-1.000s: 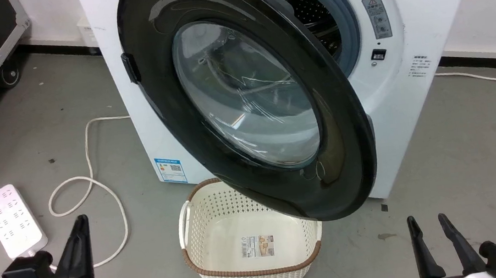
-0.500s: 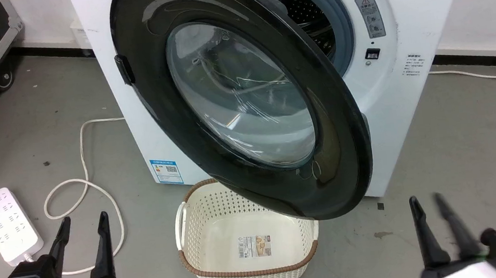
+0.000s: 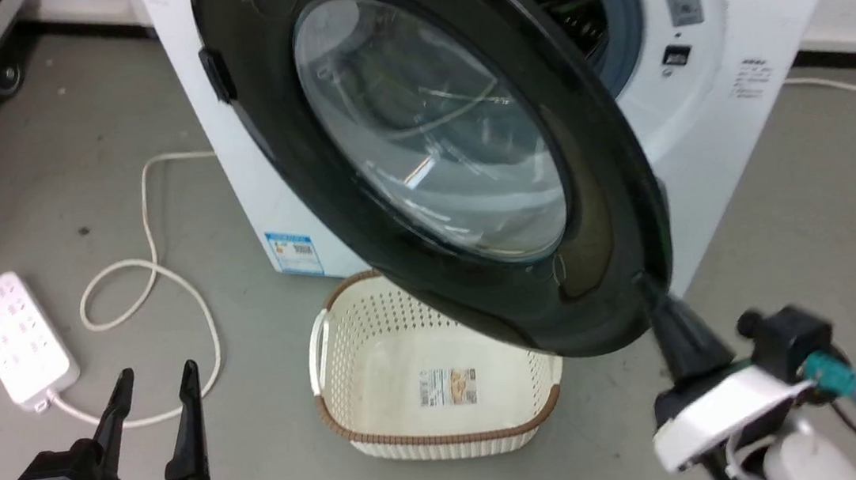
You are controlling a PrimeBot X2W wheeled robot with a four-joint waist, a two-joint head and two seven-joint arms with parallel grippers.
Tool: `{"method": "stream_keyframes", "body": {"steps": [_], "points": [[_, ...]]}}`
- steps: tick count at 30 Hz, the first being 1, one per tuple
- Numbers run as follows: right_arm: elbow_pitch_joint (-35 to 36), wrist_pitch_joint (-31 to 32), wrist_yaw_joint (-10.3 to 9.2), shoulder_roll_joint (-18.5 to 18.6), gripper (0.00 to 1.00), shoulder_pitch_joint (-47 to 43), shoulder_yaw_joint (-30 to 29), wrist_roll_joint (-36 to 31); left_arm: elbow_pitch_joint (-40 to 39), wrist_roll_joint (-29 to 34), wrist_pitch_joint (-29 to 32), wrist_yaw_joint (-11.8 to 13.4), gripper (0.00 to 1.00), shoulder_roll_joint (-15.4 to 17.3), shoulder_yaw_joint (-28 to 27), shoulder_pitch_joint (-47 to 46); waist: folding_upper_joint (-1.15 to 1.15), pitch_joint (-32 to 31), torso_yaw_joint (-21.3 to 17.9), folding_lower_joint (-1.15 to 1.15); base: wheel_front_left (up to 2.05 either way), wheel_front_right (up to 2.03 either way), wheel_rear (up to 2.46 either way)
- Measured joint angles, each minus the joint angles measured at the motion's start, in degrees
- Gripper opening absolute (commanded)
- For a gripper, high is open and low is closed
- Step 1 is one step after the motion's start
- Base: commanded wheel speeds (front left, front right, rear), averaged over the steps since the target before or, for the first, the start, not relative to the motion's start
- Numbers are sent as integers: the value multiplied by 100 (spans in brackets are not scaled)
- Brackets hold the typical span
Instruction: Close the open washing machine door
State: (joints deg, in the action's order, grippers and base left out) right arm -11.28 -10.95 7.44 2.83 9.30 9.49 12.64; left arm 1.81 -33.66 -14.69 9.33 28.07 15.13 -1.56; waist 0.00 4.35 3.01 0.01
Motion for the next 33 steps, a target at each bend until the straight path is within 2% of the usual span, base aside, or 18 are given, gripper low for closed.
{"method": "stream_keyframes", "body": {"steps": [9,33], "points": [[-735,-232,11,-7,0,669,-702,-18,58,80,1,-197,100,-73,-191,-119,0,327,132,0,0,0,0],[-2379,-331,10,-7,0,3586,-2573,-1181,120,443,0,-964,100,-463,-623,-989,0,1717,446,1,0,0,0]]}}
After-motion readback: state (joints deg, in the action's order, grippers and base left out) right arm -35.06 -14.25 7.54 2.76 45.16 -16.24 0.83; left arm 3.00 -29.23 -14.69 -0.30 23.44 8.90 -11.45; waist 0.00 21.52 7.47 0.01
